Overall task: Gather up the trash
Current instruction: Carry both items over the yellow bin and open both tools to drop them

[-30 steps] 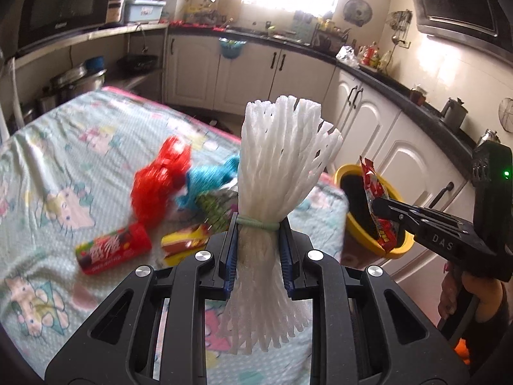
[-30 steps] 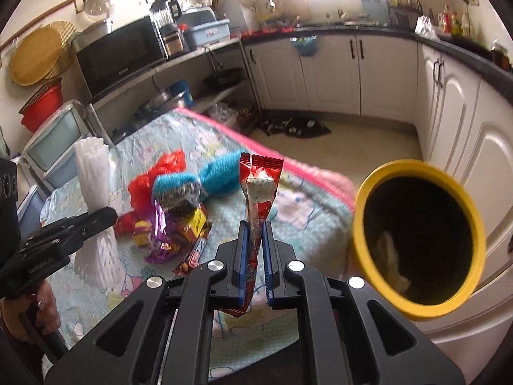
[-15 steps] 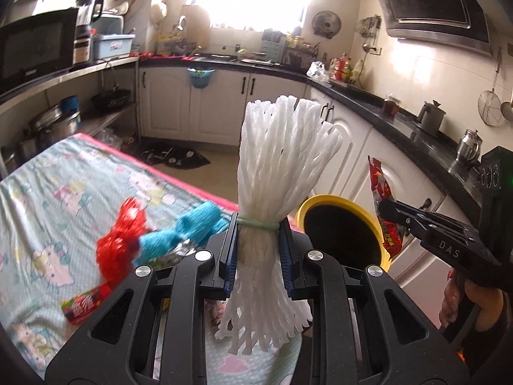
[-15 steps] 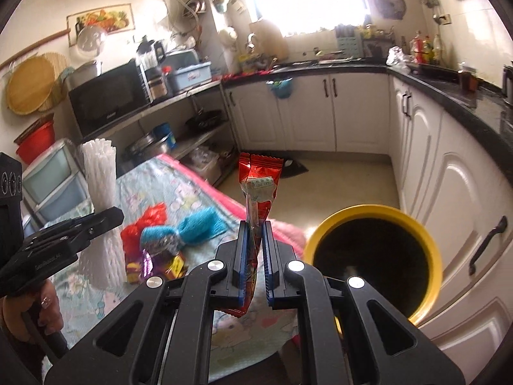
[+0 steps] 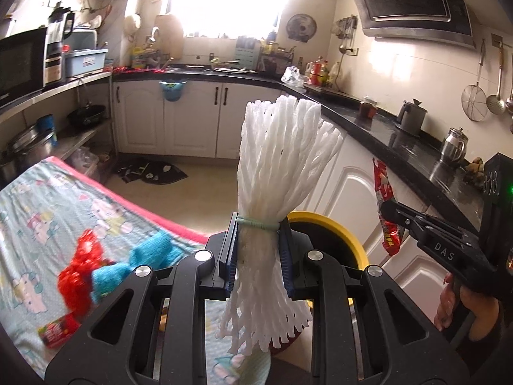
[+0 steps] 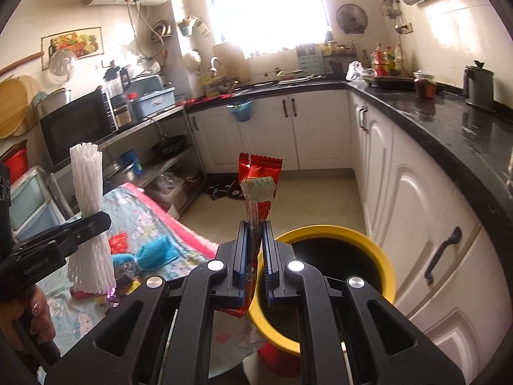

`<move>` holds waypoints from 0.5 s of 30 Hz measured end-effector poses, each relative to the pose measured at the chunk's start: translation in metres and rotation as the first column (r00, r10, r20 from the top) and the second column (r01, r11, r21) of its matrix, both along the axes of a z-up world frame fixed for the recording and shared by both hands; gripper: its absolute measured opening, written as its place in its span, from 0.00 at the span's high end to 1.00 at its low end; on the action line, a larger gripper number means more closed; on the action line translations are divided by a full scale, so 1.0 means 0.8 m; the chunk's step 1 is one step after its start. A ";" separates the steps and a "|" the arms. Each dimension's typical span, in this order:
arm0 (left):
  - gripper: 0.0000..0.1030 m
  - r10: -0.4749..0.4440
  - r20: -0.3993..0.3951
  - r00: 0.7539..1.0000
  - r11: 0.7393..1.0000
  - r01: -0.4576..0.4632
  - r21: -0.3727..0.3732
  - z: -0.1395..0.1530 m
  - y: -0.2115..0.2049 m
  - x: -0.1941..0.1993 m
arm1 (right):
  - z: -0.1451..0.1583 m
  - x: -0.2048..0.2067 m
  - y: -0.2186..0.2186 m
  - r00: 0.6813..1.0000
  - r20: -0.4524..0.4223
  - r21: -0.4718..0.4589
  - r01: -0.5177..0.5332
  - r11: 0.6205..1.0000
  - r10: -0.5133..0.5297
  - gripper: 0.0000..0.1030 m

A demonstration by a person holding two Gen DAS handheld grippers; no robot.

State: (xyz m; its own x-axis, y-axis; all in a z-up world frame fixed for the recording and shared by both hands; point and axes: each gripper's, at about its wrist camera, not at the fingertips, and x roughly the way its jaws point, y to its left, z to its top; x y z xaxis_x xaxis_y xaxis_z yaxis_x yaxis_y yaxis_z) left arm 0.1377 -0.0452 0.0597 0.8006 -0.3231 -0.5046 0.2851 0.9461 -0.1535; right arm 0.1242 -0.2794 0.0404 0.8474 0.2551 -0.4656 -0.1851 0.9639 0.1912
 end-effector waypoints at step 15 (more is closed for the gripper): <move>0.84 -0.069 -0.024 0.997 0.997 0.068 -0.033 -0.017 -0.060 0.044 | -0.022 0.013 -0.038 0.996 -0.021 -0.011 0.090 0.996 -0.090 0.91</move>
